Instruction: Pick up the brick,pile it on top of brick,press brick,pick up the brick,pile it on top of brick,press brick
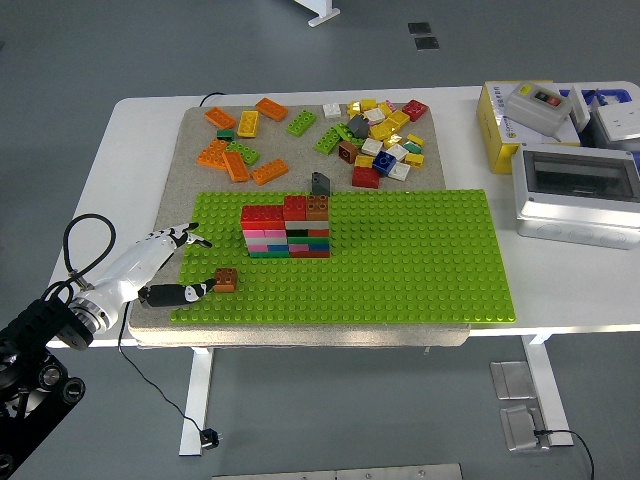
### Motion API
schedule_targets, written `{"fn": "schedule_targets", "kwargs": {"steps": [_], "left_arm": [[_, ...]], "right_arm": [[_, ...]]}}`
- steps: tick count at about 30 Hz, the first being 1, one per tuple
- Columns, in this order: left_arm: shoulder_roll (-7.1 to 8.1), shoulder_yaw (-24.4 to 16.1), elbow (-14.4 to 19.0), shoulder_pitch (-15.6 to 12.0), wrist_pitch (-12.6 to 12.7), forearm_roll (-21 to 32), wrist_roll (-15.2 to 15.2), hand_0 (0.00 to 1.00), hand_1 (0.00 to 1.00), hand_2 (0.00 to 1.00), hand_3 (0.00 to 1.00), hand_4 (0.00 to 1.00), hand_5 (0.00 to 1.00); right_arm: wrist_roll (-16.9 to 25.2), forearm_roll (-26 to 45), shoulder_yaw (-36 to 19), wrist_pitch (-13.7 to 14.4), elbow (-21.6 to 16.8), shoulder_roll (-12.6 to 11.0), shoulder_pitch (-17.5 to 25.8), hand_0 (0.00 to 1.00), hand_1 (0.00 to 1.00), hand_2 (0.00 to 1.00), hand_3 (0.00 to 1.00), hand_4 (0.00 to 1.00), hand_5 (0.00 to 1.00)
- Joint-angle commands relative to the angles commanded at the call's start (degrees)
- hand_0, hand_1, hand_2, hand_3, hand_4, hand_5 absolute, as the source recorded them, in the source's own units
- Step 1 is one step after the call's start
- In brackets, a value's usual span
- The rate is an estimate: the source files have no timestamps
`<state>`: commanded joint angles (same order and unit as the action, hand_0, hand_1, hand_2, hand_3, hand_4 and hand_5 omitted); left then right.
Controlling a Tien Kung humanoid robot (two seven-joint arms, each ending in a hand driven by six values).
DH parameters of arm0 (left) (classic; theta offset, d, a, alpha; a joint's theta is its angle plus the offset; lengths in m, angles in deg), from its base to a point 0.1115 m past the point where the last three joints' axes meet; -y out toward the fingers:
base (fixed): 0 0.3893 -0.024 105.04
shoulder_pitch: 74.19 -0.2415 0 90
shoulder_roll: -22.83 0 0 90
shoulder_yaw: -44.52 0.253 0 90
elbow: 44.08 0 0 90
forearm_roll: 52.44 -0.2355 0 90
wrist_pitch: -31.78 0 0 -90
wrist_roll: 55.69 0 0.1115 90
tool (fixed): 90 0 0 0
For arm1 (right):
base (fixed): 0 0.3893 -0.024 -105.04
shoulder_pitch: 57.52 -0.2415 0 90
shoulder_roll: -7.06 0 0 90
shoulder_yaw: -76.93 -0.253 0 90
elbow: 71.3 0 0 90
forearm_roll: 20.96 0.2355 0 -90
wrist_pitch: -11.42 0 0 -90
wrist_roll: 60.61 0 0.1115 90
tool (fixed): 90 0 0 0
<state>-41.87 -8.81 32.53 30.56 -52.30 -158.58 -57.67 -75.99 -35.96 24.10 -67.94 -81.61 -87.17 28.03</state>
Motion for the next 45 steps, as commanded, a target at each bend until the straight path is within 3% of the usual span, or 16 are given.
{"fn": "schedule_targets", "kwargs": {"steps": [16,26,38,45], "left_arm": [[-0.12,1.59,-1.66,1.66,-1.11,0.40,0.15,0.998,0.997,0.998,0.765,0.744,0.417],[-0.87,2.15,-3.64,2.39,0.17,-0.73,-0.20,0.998,0.998,0.998,0.765,0.745,0.418],[-0.77,3.49,-3.71,2.80,-0.49,-0.12,0.03,0.998,0.996,0.998,0.765,0.746,0.417],[-1.23,5.09,-5.73,3.82,-0.29,0.61,-0.42,0.998,0.995,0.998,0.765,0.745,0.416]], "right_arm": [[0.56,1.27,1.26,-0.26,0.00,-0.65,-0.08,0.755,0.814,0.866,0.878,0.546,0.998],[-0.39,0.77,2.33,-1.29,0.00,-1.18,-0.54,0.757,0.817,0.868,0.884,0.545,0.998],[0.19,0.15,2.76,-1.44,0.00,-1.41,-0.70,0.757,0.804,0.863,0.880,0.547,0.998],[0.57,0.76,3.54,-1.59,0.00,-1.51,-0.70,0.760,0.803,0.862,0.879,0.551,0.998]]}}
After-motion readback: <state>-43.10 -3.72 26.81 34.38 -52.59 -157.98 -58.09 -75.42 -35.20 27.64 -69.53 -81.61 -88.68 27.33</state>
